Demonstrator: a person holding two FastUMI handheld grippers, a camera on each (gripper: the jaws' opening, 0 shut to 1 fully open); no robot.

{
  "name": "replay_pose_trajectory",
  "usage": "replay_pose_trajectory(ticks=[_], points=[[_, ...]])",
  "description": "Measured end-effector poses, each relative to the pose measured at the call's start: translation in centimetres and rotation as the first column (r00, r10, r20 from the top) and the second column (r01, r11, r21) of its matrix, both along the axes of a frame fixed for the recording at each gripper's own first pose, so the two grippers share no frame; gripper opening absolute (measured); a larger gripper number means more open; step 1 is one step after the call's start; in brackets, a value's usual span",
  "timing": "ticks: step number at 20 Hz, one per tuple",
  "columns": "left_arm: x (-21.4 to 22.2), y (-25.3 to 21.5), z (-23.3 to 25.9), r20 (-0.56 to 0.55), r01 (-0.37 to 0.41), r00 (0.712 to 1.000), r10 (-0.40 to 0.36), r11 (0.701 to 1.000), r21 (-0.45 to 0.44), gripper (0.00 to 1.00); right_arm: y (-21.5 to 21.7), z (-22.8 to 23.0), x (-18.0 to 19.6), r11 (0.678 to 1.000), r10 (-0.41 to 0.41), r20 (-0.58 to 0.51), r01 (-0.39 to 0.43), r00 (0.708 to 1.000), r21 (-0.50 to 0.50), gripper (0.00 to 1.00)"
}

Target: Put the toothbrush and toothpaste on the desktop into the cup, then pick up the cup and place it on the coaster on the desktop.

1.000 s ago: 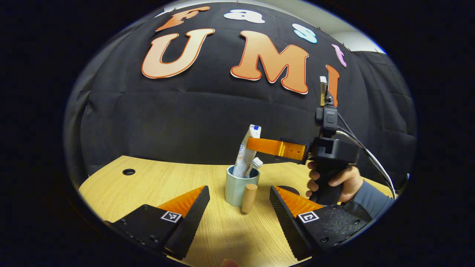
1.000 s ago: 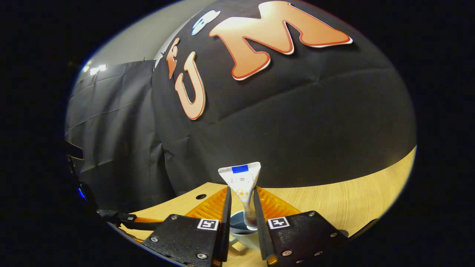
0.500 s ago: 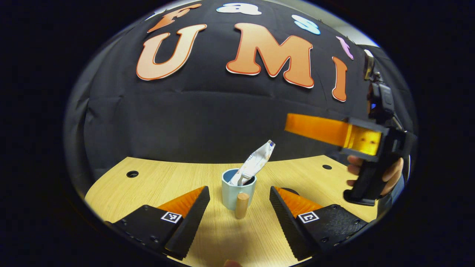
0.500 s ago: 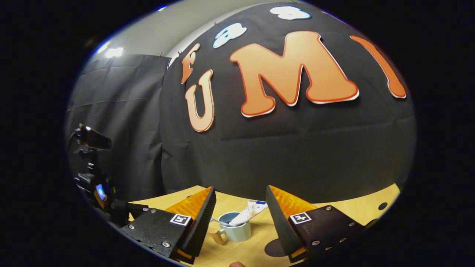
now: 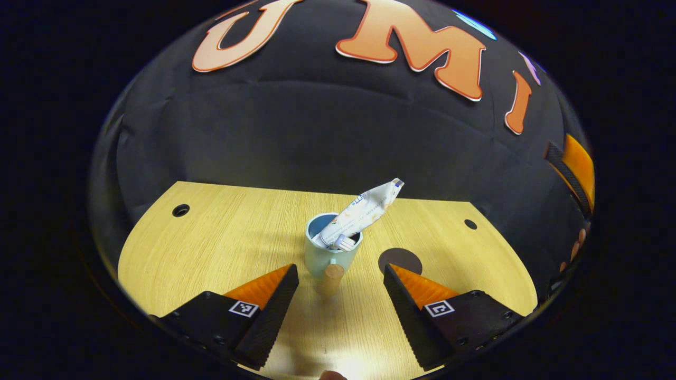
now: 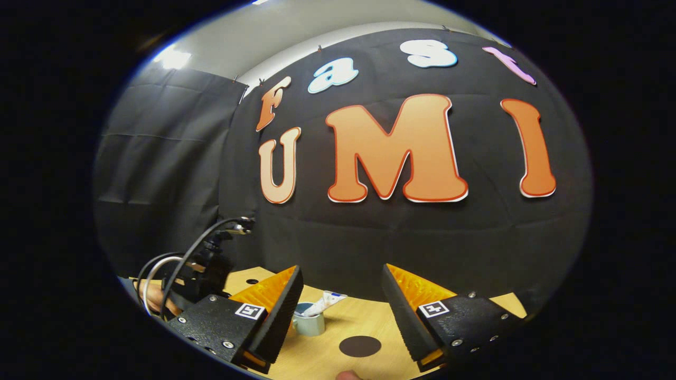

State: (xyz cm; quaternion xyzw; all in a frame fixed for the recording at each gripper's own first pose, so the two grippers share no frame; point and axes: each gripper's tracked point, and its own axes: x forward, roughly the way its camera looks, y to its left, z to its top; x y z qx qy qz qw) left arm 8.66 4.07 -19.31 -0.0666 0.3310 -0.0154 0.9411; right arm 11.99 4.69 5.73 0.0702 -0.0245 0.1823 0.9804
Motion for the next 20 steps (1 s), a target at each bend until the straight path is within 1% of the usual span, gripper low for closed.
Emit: replay_pose_trajectory(ticks=[3, 6, 7, 8, 9, 10, 11, 12, 13, 15, 16, 17, 18, 19, 20], points=[[1.4, 0.3, -0.4, -0.07, 0.0, 0.998, 0.003, 0.999, 0.042, 0.98, -2.1, 1.2, -2.2, 0.998, -0.062, 0.019, 0.062, 0.998, -0.019, 0.92], [2.1, -0.2, -1.3, -0.155, 0.015, 0.988, -0.011, 1.0, 0.023, 0.98, -3.7, 2.0, -4.3, 0.993, -0.116, 0.027, 0.117, 0.993, -0.029, 0.92], [2.3, -0.7, -1.9, -0.182, 0.029, 0.983, -0.024, 0.999, 0.021, 0.98, -3.9, 2.3, -5.0, 0.992, -0.125, 0.03, 0.126, 0.992, -0.031, 0.92], [2.4, -1.0, -2.6, -0.214, 0.031, 0.976, -0.025, 0.999, 0.026, 0.98, -4.1, 2.4, -5.6, 0.991, -0.13, 0.034, 0.131, 0.991, -0.039, 0.97], [2.6, -1.4, -3.4, -0.238, 0.041, 0.971, -0.034, 0.999, 0.025, 0.98, -4.3, 2.4, -6.2, 0.989, -0.137, 0.037, 0.139, 0.99, -0.045, 0.97], [2.7, -1.6, -4.1, -0.266, 0.034, 0.964, -0.026, 0.999, 0.029, 0.98, -4.5, 2.4, -6.9, 0.989, -0.14, 0.039, 0.141, 0.989, -0.049, 0.97], [2.9, -1.8, -4.8, -0.288, 0.038, 0.957, -0.028, 0.999, 0.029, 0.98, -4.6, 2.3, -7.4, 0.989, -0.142, 0.039, 0.143, 0.989, -0.043, 0.92], [3.1, -1.7, -5.2, -0.303, 0.031, 0.953, -0.018, 0.999, 0.038, 0.98, -4.6, 2.0, -8.1, 0.989, -0.142, 0.031, 0.143, 0.989, -0.037, 0.92], [3.3, -1.7, -5.7, -0.319, 0.034, 0.948, -0.018, 0.998, 0.046, 0.98, -4.6, 1.5, -8.5, 0.989, -0.146, 0.024, 0.147, 0.989, -0.033, 0.87], [3.3, -1.8, -6.7, -0.347, 0.036, 0.938, -0.014, 0.998, 0.056, 0.98, -4.5, 0.3, -9.2, 0.987, -0.151, 0.012, 0.152, 0.988, -0.047, 0.87], [3.4, -1.4, -7.0, -0.354, 0.03, 0.935, -0.003, 0.997, 0.07, 0.97, -4.6, -0.2, -9.4, 0.986, -0.157, 0.006, 0.157, 0.988, -0.063, 0.92], [3.5, -1.3, -7.5, -0.361, 0.025, 0.933, 0.005, 0.997, 0.079, 1.0, -4.6, -0.5, -9.6, 0.983, -0.165, 0.002, 0.164, 0.986, -0.08, 0.92], [3.7, -0.9, -7.8, -0.362, 0.015, 0.932, 0.019, 0.996, 0.091, 0.95, -4.7, -0.6, -9.8, 0.982, -0.168, 0.002, 0.168, 0.986, -0.093, 0.97], [3.7, -0.4, -7.9, -0.369, 0.012, 0.929, 0.028, 0.994, 0.106, 0.86, -4.7, -0.6, -10.1, 0.981, -0.169, 0.005, 0.168, 0.986, -0.099, 0.93], [3.8, 0.0, -8.2, -0.369, 0.003, 0.928, 0.041, 0.993, 0.119, 0.81, -4.7, -0.6, -10.3, 0.981, -0.166, 0.009, 0.166, 0.986, -0.098, 0.93]])
